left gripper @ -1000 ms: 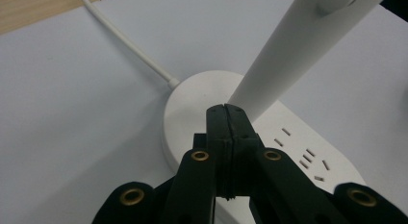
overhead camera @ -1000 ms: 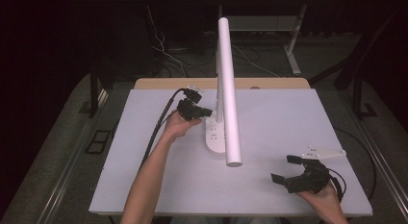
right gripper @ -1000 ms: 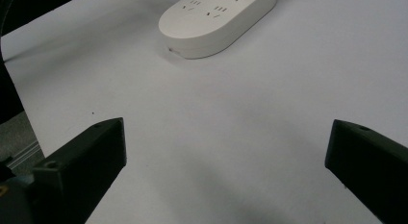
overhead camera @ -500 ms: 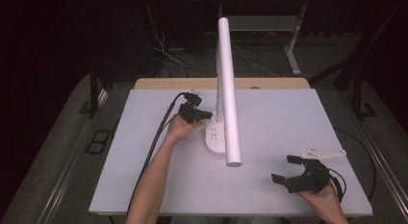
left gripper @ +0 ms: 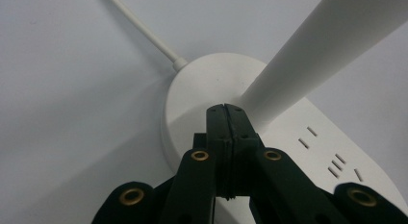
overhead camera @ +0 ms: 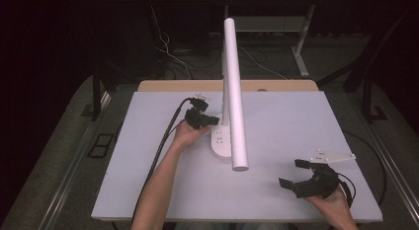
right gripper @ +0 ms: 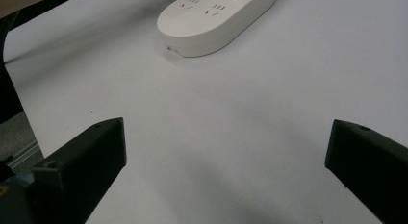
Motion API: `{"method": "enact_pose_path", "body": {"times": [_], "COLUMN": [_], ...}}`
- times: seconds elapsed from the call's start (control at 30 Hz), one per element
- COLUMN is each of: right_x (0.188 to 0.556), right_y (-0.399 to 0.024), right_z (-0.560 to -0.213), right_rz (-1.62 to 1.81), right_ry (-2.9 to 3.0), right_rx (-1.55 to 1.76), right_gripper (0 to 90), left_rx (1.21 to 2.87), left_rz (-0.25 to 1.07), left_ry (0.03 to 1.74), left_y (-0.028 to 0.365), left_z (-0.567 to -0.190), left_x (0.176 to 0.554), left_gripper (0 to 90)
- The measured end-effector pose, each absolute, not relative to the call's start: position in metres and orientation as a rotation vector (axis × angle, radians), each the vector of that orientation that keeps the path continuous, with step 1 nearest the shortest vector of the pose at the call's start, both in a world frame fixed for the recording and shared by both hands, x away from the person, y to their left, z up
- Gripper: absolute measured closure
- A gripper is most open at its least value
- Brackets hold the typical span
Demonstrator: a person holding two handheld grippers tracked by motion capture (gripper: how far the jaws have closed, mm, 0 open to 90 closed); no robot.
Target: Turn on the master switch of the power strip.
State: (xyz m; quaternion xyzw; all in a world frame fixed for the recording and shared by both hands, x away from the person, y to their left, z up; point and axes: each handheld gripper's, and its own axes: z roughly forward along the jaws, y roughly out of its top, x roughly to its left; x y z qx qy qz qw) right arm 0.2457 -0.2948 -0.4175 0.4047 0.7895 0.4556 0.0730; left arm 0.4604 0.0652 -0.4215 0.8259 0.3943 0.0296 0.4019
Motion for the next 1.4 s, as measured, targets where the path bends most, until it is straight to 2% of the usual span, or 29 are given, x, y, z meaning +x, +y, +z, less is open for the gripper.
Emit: {"method": "enact_pose_path", "body": {"times": [0.03, 0.23, 0.33, 0.47, 0.6, 0.67, 0.83, 1.07, 1.13, 1.4], "right_x": [0.2456, 0.2449, 0.2448, 0.2446, 0.2436, 0.2441, 0.2446, 0.2446, 0.2448, 0.2448], "right_y": [-0.2947, -0.2940, -0.2930, -0.2915, -0.2914, -0.2922, -0.2935, -0.2933, -0.2937, -0.2940], "right_z": [-0.4174, -0.4173, -0.4175, -0.4177, -0.4170, -0.4169, -0.4167, -0.4170, -0.4170, -0.4169], "right_rz": [1.368, 1.364, 1.362, 1.358, 1.361, 1.361, 1.359, 1.358, 1.359, 1.359], "right_ry": [2.371, 2.373, 2.377, 2.381, 2.377, 2.376, 2.372, 2.370, 2.369, 2.370], "right_rx": [1.216, 1.215, 1.208, 1.199, 1.199, 1.201, 1.199, 1.199, 1.202, 1.204], "right_gripper": [0.2, 0.2, 0.2, 0.2, 0.2, 0.2, 0.2, 0.2, 0.2, 0.2], "left_rx": [2.047, 2.057, 2.174, 2.094, 2.185, 2.100, 2.186, 2.163, 2.097, 2.101], "left_rz": [0.076, 0.077, 0.135, 0.101, 0.144, 0.115, 0.159, 0.146, 0.138, 0.144], "left_ry": [1.025, 1.031, 0.964, 1.031, 0.977, 1.036, 0.986, 1.002, 1.046, 1.040], "left_y": [0.0622, 0.0638, 0.0645, 0.0621, 0.0628, 0.0604, 0.0613, 0.0620, 0.0595, 0.0624], "left_z": [-0.4223, -0.4234, -0.4196, -0.4229, -0.4201, -0.4233, -0.4209, -0.4217, -0.4236, -0.4244], "left_x": [0.4590, 0.4593, 0.4589, 0.4594, 0.4582, 0.4583, 0.4569, 0.4570, 0.4558, 0.4543], "left_gripper": [89.8, 90.0, 90.0, 90.0, 90.0, 90.0, 90.0, 90.0, 90.0, 90.0]}}
